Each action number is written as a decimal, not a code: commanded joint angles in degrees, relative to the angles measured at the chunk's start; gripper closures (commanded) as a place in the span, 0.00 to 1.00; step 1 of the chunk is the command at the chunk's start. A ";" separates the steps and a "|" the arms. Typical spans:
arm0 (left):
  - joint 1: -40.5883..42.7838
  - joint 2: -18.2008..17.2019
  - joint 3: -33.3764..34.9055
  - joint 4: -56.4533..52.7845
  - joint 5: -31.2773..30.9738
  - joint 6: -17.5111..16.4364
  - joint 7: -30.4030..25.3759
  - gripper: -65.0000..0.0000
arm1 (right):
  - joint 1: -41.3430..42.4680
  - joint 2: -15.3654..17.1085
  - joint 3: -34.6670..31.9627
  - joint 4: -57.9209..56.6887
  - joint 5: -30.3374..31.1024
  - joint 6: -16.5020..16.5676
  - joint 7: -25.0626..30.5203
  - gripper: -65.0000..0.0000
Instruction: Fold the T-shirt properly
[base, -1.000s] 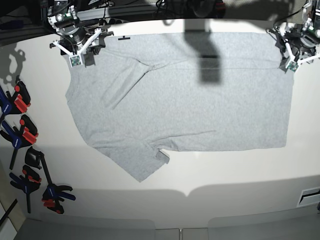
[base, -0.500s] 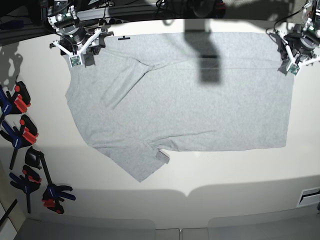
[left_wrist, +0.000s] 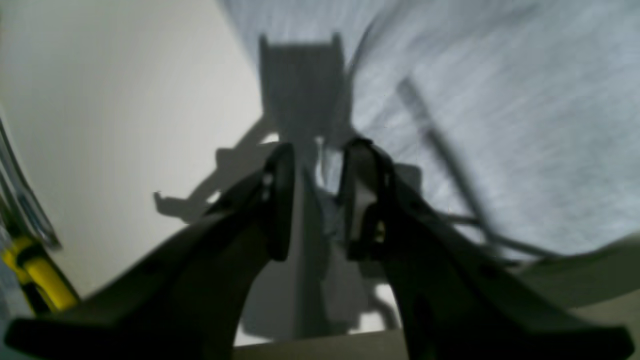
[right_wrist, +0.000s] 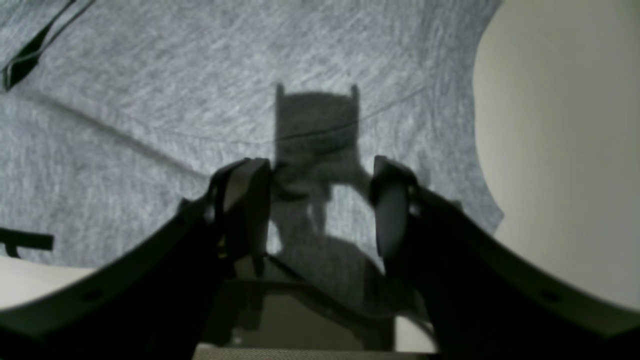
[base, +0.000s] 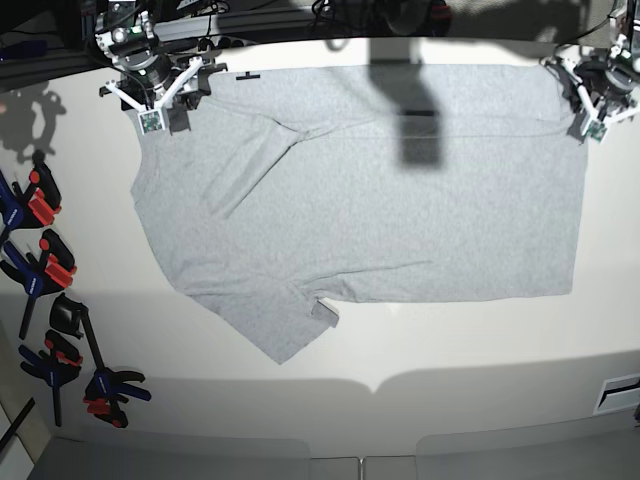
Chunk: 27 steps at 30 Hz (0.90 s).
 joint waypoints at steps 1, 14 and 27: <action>-0.46 -0.94 -0.59 0.20 0.13 0.28 -0.35 0.77 | -0.02 0.68 0.35 1.05 0.04 -0.42 0.98 0.52; -3.87 -0.98 -0.59 5.86 0.46 0.28 0.04 1.00 | -0.02 0.68 0.35 1.05 0.02 -0.42 0.92 0.52; -5.35 -1.01 -0.59 8.00 18.69 0.31 0.17 1.00 | -0.02 0.68 0.35 1.05 0.02 -0.42 0.94 0.52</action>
